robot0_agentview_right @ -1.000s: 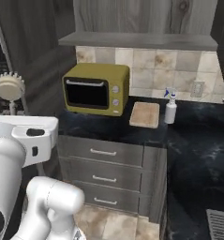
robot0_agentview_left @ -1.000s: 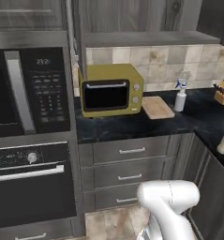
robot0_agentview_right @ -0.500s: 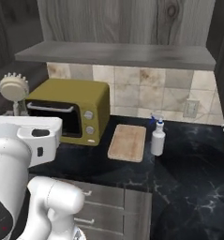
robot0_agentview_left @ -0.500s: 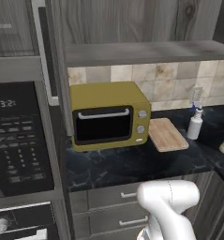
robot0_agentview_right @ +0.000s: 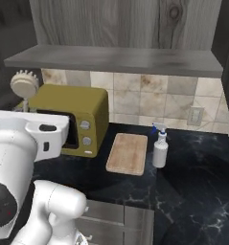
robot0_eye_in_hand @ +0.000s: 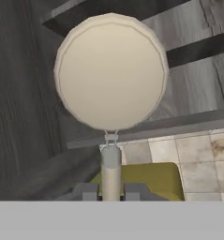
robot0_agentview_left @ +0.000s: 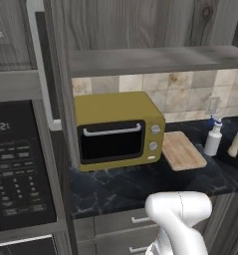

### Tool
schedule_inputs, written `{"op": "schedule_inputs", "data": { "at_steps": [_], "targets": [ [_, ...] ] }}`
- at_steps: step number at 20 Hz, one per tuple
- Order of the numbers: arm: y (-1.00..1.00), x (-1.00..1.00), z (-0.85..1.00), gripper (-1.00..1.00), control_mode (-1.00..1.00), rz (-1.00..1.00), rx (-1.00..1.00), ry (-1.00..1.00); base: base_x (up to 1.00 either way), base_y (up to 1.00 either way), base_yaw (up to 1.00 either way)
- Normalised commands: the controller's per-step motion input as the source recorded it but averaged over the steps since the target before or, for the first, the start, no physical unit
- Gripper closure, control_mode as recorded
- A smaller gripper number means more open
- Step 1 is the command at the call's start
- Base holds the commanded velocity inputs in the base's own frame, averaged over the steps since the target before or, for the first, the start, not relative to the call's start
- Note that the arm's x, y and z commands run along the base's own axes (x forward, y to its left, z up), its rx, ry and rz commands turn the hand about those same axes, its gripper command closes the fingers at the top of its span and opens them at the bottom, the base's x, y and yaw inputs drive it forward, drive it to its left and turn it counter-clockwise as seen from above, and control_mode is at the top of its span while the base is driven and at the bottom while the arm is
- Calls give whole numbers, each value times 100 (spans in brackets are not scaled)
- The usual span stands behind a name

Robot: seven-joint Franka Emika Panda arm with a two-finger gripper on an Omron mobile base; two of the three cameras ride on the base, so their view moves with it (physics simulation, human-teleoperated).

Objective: Grab the spray bottle from the cabinet, then place it next to the cutting board for sanitizing. Then grab the dish brush from the countertop next to the sink and place it next to the cutting board.

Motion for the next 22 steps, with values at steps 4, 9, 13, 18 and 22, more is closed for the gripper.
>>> {"op": "schedule_inputs", "data": {
  "at_steps": [4, 9, 13, 18, 22],
  "targets": [
    [-21, 19, -6, 100, -100, -32, 9, 41, 0, 0, 0],
    [-22, 16, -1, 100, -100, -46, 12, 89, 0, 0, 0],
    [-55, 0, -16, 100, -100, -41, 13, 78, 0, 0, 0],
    [-68, 0, -47, 100, -100, -30, 1, 33, 0, 0, 0],
    [-55, 0, -76, 100, -100, -21, 14, 24, 0, 0, 0]
  ]
}}
